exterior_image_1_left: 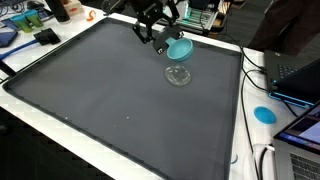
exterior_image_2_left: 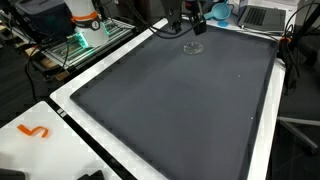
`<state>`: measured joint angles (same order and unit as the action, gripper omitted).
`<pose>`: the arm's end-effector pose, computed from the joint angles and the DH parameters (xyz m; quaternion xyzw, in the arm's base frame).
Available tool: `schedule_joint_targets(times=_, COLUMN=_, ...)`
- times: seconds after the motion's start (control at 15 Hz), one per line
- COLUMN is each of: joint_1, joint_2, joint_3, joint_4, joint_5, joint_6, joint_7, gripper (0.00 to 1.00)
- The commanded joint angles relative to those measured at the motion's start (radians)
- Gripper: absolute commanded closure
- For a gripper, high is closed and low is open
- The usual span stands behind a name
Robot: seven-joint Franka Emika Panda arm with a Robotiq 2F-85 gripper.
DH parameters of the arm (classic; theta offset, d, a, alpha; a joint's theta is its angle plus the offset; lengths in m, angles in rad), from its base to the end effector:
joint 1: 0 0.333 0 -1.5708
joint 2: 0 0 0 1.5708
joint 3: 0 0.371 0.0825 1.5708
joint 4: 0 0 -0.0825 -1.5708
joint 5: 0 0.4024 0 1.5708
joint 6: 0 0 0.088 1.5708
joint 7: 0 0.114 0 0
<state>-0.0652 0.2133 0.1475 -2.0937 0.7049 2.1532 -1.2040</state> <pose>0.5855 0.0762 0.3534 -0.8720 -0.3891 -0.0905 0.2829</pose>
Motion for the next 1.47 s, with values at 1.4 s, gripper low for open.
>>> schedule_joint_targets(times=1.4, joint_1=0.025, joint_2=-0.046, joint_3=-0.057, joint_4=-0.155, joint_5=0.214, joint_6=0.017, joint_7=-0.227, gripper=0.69)
